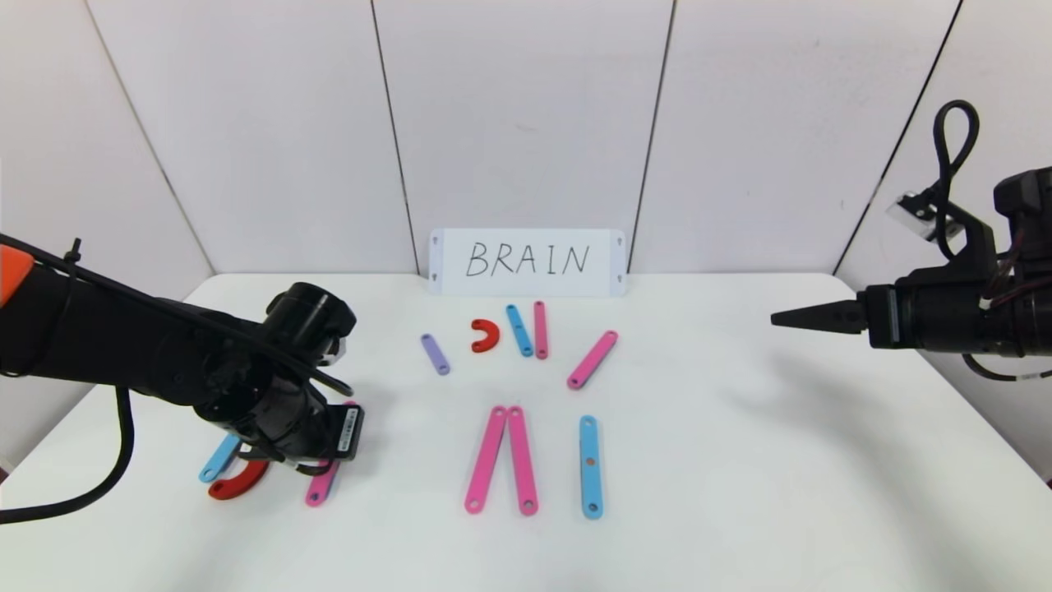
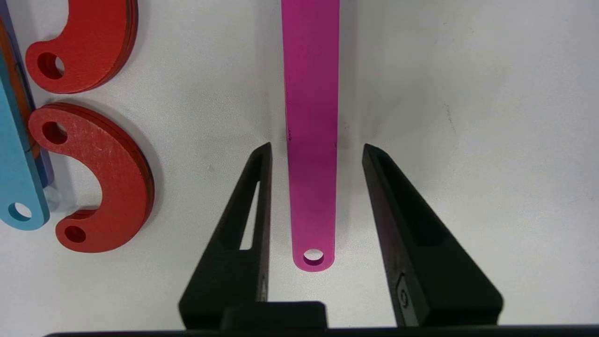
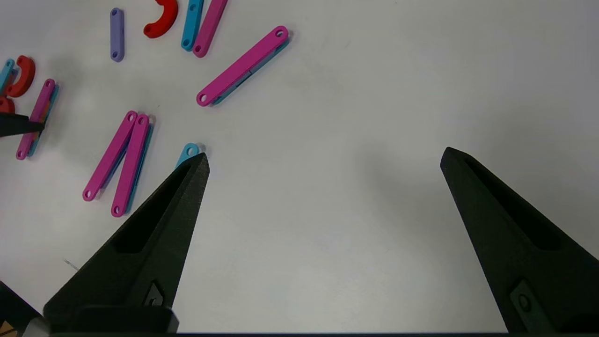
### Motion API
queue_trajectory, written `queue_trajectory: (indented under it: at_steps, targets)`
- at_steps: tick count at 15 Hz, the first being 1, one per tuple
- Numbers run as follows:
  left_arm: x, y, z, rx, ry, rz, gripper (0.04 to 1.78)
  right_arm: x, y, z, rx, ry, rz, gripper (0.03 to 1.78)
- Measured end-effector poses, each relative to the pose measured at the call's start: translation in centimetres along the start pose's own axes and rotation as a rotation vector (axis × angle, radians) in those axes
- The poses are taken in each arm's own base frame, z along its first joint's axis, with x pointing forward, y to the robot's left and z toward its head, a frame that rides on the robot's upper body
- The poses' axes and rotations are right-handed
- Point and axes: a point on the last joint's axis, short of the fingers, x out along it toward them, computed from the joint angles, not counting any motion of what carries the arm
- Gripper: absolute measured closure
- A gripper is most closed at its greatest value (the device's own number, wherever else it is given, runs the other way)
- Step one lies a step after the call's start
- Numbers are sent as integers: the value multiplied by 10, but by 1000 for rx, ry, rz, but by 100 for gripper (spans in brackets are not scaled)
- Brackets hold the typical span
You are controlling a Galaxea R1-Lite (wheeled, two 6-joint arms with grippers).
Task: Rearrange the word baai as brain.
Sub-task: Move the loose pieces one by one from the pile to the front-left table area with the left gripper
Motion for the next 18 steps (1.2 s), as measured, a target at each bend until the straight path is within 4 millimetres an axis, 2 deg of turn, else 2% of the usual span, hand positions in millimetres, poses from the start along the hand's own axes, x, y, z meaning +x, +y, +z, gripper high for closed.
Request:
queue_trajectory:
  at_steps: [4, 7, 13, 18]
  targets:
    - [-4, -1, 4, 0, -22, -7, 37, 1, 0, 0, -1, 3, 2, 8]
    - [-15, -5, 18, 7, -82, -25, 12, 2, 1, -1, -1, 7, 5, 8]
    - [-43, -22, 63, 11, -239, -75, 7, 4, 2, -2, -1, 15, 9, 8]
    - [-40, -67, 93, 55, -353, -50, 7, 5, 1, -2, -1, 16, 7, 8]
